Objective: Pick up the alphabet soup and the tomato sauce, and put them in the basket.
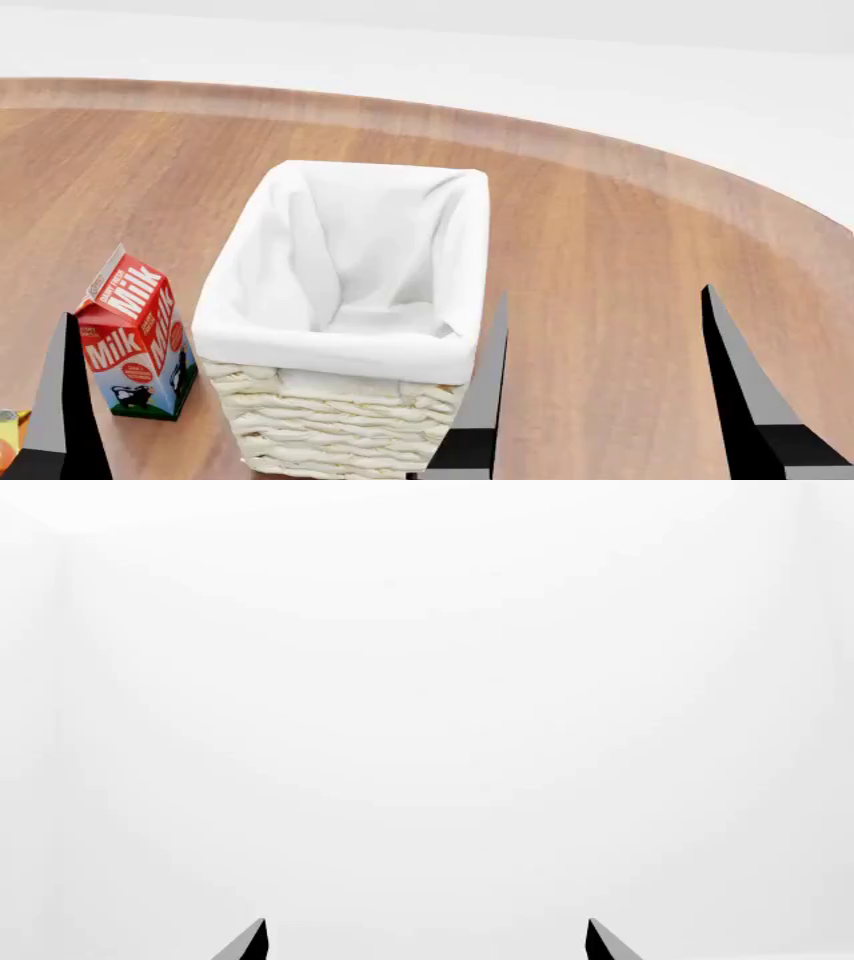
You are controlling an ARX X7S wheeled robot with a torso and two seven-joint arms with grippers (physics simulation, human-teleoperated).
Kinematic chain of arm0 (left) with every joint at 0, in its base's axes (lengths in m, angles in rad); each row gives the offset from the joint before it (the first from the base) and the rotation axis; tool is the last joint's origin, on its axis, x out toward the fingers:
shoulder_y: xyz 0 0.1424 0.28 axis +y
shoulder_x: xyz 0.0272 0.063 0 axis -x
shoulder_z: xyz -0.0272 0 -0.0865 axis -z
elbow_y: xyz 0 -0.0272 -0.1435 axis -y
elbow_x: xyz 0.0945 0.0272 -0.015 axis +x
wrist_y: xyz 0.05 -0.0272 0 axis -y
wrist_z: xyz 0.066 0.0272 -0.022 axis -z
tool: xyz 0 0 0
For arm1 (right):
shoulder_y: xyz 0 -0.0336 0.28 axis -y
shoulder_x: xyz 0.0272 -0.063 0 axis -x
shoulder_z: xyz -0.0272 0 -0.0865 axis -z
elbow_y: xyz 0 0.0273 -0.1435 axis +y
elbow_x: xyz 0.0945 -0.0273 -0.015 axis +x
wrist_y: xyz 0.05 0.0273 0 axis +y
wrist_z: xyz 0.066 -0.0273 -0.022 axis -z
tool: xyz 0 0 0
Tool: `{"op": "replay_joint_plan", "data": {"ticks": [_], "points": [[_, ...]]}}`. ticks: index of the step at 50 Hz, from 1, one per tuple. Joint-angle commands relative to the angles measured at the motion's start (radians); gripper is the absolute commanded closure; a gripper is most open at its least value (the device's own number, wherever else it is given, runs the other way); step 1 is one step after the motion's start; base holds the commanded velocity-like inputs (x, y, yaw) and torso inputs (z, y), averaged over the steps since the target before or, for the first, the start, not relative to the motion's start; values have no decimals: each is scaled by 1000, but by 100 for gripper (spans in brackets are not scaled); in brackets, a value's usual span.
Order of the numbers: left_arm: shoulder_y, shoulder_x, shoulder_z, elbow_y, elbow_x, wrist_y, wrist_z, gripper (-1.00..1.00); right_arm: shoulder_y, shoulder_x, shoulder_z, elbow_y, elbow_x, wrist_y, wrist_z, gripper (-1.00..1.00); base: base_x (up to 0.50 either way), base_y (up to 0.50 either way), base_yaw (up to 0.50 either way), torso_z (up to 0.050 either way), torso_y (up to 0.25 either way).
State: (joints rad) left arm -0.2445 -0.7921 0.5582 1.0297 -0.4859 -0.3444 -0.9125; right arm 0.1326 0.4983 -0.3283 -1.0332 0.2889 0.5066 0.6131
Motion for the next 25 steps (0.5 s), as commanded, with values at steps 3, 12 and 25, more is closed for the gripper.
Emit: {"op": "replay_joint_plan", "data": {"ticks": [3,12,25], "points": [[-16,-18,22,1,-8,11,-23,-100,7,25,-28,7,9,-25,12,-100,0,0,500,0,0],[-19,-21,34,-8,-5,20,-27,-100,12,38,-44,11,15,-30,16,-100,0,0,500,0,0],[-21,-25,43,-21,-5,35,-28,-100,18,49,-54,14,30,-38,25,-100,0,0,500,0,0]]}}
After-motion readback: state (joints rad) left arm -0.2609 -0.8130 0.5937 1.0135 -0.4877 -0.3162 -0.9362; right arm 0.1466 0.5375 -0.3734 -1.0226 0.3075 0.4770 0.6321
